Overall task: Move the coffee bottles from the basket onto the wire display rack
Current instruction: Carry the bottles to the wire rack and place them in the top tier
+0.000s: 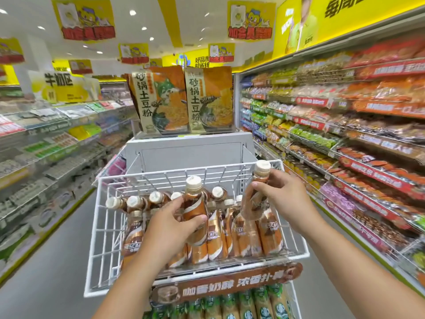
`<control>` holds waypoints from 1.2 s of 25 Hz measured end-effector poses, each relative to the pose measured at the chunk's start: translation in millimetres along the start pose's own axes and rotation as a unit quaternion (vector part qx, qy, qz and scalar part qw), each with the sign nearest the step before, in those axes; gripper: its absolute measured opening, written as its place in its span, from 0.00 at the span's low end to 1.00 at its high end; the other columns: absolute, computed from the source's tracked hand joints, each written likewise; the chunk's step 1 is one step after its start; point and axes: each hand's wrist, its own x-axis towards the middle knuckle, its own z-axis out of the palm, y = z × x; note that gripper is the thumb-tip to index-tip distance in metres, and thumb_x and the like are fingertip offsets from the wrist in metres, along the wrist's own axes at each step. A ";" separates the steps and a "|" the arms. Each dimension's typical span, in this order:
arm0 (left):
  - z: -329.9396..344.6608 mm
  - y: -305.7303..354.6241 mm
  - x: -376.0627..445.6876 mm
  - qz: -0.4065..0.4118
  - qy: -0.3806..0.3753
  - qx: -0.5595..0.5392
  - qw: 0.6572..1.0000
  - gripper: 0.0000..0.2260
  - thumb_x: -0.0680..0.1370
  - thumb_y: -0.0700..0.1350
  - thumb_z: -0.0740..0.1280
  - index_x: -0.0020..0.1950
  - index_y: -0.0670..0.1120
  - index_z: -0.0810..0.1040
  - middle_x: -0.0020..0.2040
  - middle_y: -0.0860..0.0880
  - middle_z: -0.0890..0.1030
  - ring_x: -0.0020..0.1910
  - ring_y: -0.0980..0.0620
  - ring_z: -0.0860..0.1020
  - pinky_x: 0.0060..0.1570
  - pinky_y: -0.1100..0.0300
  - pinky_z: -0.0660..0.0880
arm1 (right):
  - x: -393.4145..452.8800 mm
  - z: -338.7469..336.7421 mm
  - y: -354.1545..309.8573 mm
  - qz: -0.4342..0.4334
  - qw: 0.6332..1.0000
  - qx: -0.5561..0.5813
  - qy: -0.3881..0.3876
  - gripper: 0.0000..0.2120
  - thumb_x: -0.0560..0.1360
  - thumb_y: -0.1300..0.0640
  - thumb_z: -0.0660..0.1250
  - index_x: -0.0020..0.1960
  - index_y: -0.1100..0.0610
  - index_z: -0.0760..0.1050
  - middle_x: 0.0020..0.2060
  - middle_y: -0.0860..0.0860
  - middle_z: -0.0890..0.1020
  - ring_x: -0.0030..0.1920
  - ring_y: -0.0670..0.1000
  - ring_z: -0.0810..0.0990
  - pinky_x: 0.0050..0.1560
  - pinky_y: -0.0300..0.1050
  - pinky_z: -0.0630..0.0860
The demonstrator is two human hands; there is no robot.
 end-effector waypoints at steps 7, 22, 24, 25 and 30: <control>1.8 -0.9 27.5 0.000 -0.006 -0.043 0.999 0.16 0.71 0.55 0.79 0.53 0.69 0.79 0.52 0.63 0.84 0.52 0.61 0.81 0.53 0.56 0.81 | 39.3 8.5 5.4 -0.061 0.998 0.000 0.001 0.13 0.74 0.63 0.77 0.52 0.46 0.85 0.45 0.39 0.88 0.49 0.39 0.85 0.51 0.34 0.78; 9.4 -0.5 34.1 -0.009 0.035 -0.054 0.998 0.15 0.72 0.51 0.78 0.54 0.66 0.80 0.45 0.64 0.85 0.44 0.66 0.82 0.39 0.70 0.73 | 52.6 37.6 88.9 -0.102 0.994 -0.022 0.017 0.14 0.74 0.63 0.77 0.57 0.52 0.84 0.54 0.47 0.84 0.59 0.48 0.81 0.63 0.51 0.77; 9.4 -2.2 35.4 -0.008 0.031 -0.056 0.998 0.16 0.73 0.50 0.78 0.54 0.66 0.80 0.45 0.64 0.85 0.44 0.66 0.82 0.39 0.71 0.73 | 58.6 37.9 91.1 -0.075 0.997 -0.013 0.017 0.13 0.73 0.62 0.78 0.56 0.52 0.84 0.53 0.46 0.83 0.57 0.47 0.81 0.62 0.49 0.78; 9.4 -2.2 35.2 -0.008 0.030 -0.058 0.998 0.15 0.73 0.50 0.78 0.54 0.66 0.80 0.46 0.64 0.85 0.45 0.65 0.82 0.39 0.72 0.72 | 61.5 38.4 91.3 -0.069 0.997 -0.025 0.009 0.12 0.73 0.61 0.78 0.54 0.51 0.84 0.52 0.46 0.82 0.56 0.46 0.80 0.60 0.47 0.78; 12.3 -7.5 36.8 -0.009 0.021 -0.073 0.997 0.14 0.73 0.50 0.78 0.50 0.68 0.78 0.47 0.66 0.83 0.49 0.65 0.78 0.41 0.70 0.70 | 75.2 44.9 91.1 -0.017 0.981 -0.186 -0.049 0.14 0.74 0.55 0.77 0.56 0.50 0.77 0.52 0.45 0.78 0.50 0.40 0.77 0.47 0.32 0.72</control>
